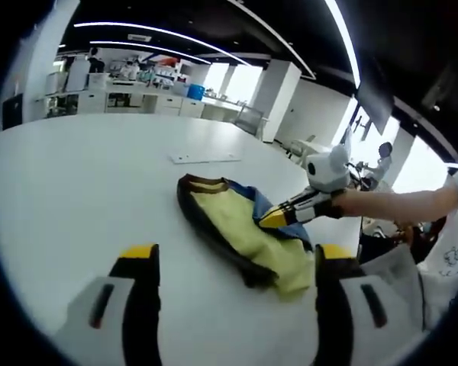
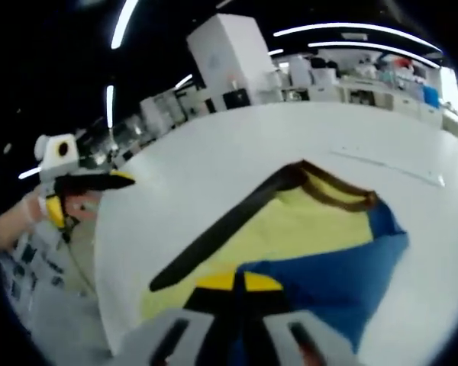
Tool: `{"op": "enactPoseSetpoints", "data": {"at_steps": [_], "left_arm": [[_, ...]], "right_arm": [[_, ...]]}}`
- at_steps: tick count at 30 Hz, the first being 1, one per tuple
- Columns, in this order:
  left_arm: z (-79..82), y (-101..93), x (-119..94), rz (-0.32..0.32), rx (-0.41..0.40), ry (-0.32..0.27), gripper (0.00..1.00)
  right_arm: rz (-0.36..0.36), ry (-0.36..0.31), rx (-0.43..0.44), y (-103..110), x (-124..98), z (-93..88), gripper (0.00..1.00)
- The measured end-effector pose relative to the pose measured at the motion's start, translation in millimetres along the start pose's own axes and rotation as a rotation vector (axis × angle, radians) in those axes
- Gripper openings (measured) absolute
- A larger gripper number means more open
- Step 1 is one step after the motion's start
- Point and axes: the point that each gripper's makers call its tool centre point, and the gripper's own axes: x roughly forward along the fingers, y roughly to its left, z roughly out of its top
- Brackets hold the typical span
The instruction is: Fold the garment on the visible template until the final outline fits inside the template.
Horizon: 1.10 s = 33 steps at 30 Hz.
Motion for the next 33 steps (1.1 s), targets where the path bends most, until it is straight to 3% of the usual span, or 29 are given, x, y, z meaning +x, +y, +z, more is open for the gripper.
{"op": "enactPoseSetpoints", "data": {"at_steps": [13, 18, 21, 29, 33], "left_arm": [[-14.0, 5.5, -2, 0.02, 0.046, 0.06, 0.84], [-13.8, 4.0, -4, 0.016, 0.037, 0.051, 0.86], [-15.3, 2.1, -5, 0.012, 0.033, 0.054, 0.87], [-16.7, -2.6, -6, 0.002, 0.029, 0.05, 0.87], [-19.3, -2.6, -7, 0.0, 0.038, 0.063, 0.87]], "right_arm": [[0.007, 0.011, -0.019, -1, -1, -3.3, 0.02], [-0.008, -0.022, -0.07, 2, -14, 2.5, 0.2], [-0.016, -0.034, -0.087, -8, -19, 4.9, 0.3], [-0.062, -0.083, -0.058, -25, -44, 1.0, 0.61], [-0.082, -0.088, -0.032, -39, -55, -5.4, 0.7]]}}
